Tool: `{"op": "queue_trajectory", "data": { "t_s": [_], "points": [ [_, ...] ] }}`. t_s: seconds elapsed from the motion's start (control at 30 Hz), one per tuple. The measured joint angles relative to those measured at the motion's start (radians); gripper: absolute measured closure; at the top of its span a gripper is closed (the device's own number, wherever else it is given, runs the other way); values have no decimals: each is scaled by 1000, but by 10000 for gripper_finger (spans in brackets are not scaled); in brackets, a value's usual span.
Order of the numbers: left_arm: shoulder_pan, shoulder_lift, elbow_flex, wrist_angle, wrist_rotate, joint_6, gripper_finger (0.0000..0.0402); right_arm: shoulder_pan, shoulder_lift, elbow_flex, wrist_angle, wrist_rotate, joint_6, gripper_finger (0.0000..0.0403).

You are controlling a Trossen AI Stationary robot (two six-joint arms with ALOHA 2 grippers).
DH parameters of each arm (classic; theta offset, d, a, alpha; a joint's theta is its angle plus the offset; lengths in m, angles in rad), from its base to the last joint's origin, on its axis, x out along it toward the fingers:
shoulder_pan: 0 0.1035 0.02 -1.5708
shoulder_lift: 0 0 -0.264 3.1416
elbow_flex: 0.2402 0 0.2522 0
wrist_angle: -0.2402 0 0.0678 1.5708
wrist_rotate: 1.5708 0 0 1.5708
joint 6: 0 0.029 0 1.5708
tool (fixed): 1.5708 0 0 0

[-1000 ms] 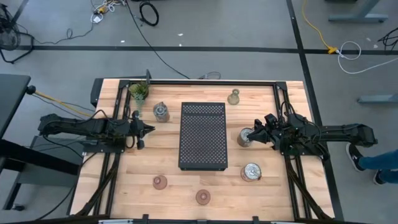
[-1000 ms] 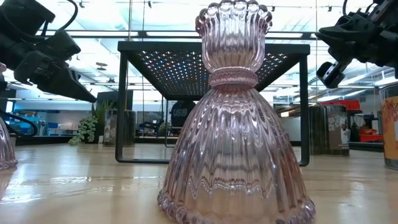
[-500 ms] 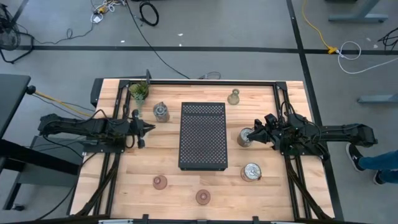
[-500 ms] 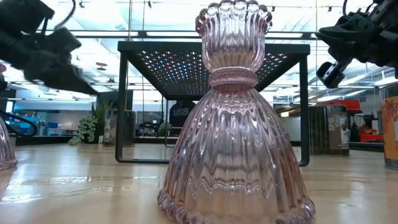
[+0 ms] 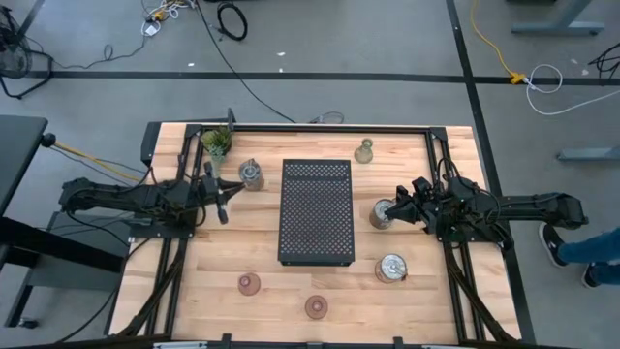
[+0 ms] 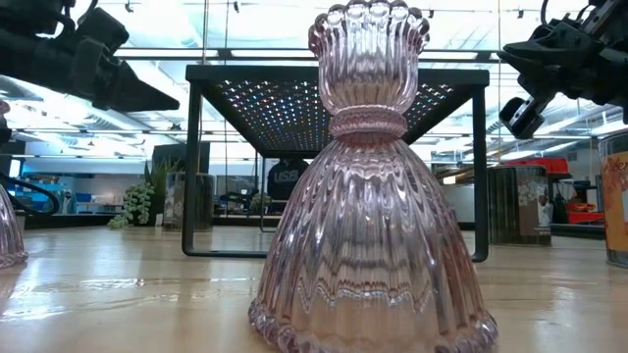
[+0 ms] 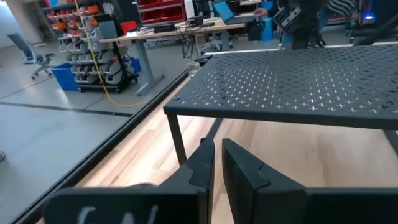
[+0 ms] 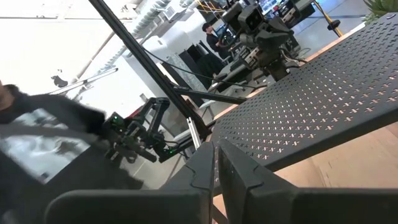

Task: Pick & Place candle stick holders
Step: Put the green glass candle holder on the shelf

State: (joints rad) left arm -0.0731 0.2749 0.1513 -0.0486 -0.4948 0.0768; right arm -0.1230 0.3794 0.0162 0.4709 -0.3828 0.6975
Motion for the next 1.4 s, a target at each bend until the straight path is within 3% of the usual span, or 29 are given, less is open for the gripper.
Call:
{"op": "queue_trajectory", "data": {
  "t_s": [0.17, 0.4, 0.5, 0.63, 0.77, 0.87, 1.07, 1.13, 1.23, 1.33, 1.4],
  "points": [
    [3, 0, 0, -3, -26, 118, 365, 0, 0, 0, 0, 0, 0, 378],
    [3, 0, 0, 0, -25, 106, 365, 0, 0, 0, 12, 31, -9, 378],
    [3, 0, -1, 41, -24, 1, 365, 0, 0, 0, 21, 122, -9, 378],
    [4, 0, -1, 160, -35, -291, 365, 1, 0, 0, 34, 237, 13, 378],
    [4, 0, -1, 278, -84, -480, 365, 0, 0, 0, 47, 373, 73, 378],
    [5, 0, -1, 345, -107, -528, 365, 0, 0, 0, 33, 472, 84, 378],
    [5, 0, -1, 388, -107, -532, 365, 0, 0, 0, 31, 506, 230, 378],
    [5, 0, -1, 388, -107, -529, 365, 0, 1, 0, 41, 531, 215, 378],
    [5, 0, -1, 388, -107, -529, 365, -8, 12, 2, 153, 676, 209, 378],
    [5, 0, -1, 391, -95, -540, 365, -16, 29, 51, 350, 724, 24, 378],
    [5, 0, -1, 392, -86, -558, 365, -21, 43, 135, 386, 722, -106, 378]
  ]
}}
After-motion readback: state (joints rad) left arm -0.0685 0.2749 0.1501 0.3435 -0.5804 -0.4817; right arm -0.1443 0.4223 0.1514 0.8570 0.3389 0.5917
